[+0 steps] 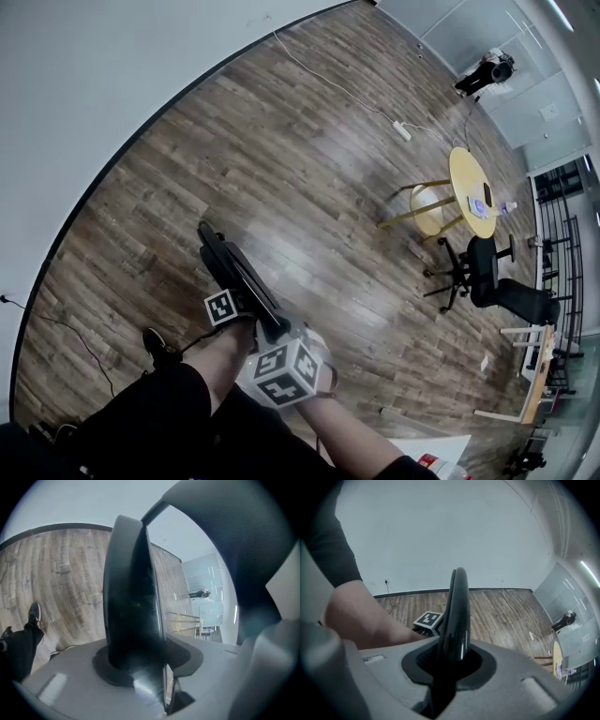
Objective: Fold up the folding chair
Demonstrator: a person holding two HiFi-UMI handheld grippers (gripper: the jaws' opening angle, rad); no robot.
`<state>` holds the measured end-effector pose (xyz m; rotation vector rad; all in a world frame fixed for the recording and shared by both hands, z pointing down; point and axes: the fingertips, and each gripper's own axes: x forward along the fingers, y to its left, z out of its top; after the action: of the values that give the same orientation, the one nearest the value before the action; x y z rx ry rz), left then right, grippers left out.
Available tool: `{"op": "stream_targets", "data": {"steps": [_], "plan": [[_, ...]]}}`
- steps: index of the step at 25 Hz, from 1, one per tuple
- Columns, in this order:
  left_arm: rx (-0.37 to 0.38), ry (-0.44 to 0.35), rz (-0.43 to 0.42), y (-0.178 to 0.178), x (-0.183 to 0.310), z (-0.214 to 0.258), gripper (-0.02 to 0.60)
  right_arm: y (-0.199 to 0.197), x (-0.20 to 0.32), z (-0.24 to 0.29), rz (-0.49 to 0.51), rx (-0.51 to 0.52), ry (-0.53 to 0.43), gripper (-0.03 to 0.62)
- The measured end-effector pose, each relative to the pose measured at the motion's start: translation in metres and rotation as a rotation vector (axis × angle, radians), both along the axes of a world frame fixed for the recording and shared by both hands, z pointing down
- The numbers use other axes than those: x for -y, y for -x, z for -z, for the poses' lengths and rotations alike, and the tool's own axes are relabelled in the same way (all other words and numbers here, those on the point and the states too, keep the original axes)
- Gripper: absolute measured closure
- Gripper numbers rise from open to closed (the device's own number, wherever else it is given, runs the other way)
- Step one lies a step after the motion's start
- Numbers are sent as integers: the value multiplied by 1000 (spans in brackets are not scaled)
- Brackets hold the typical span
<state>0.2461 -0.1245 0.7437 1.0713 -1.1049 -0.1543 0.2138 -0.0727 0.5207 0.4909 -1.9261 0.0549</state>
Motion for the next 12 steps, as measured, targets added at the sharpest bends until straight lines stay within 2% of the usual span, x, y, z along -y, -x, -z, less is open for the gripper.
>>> {"op": "stream_targets", "data": {"steps": [4, 9, 12], "plan": [[-31, -2, -48, 3, -8, -2, 434, 0, 5, 0, -3, 8, 17, 536], [-79, -39, -33, 6, -3, 5, 431, -2, 8, 0, -3, 11, 23, 536], [-80, -53, -33, 9, -3, 7, 434, -4, 15, 1, -3, 17, 30, 537]]}}
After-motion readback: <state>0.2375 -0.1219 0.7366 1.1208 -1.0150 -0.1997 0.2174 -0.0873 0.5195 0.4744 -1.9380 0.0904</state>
